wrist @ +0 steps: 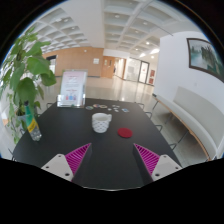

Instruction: Pour water

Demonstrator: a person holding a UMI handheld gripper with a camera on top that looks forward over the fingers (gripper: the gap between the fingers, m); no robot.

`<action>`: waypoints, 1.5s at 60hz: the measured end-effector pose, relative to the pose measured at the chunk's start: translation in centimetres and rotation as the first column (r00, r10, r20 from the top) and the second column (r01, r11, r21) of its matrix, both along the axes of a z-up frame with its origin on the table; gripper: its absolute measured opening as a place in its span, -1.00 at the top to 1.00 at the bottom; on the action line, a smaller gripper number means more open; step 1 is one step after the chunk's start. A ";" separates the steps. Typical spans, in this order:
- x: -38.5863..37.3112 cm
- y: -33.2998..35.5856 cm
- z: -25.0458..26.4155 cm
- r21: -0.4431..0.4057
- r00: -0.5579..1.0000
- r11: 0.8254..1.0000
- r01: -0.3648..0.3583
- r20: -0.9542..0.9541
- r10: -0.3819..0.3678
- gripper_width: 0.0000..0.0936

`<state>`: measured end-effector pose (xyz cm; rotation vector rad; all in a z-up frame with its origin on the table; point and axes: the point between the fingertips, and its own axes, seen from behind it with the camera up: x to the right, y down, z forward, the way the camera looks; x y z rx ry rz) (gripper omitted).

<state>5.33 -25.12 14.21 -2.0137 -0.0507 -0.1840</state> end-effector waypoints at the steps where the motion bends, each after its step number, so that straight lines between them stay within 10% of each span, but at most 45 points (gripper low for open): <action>1: -0.9 -0.1 -0.2 0.000 1.000 1.000 -0.013 0.001 0.013 -0.82; 29: -32.5 5.0 -5.6 0.034 0.943 0.946 -0.321 -0.076 0.323 -0.83; 46: -38.6 12.0 -8.5 0.088 0.949 0.949 -0.304 -0.056 0.310 -0.77; 65: -39.6 14.4 -9.4 0.163 0.951 0.943 -0.289 -0.061 0.302 0.02; 90: -40.4 13.8 1.6 0.334 0.872 0.889 -0.313 -0.270 0.408 0.12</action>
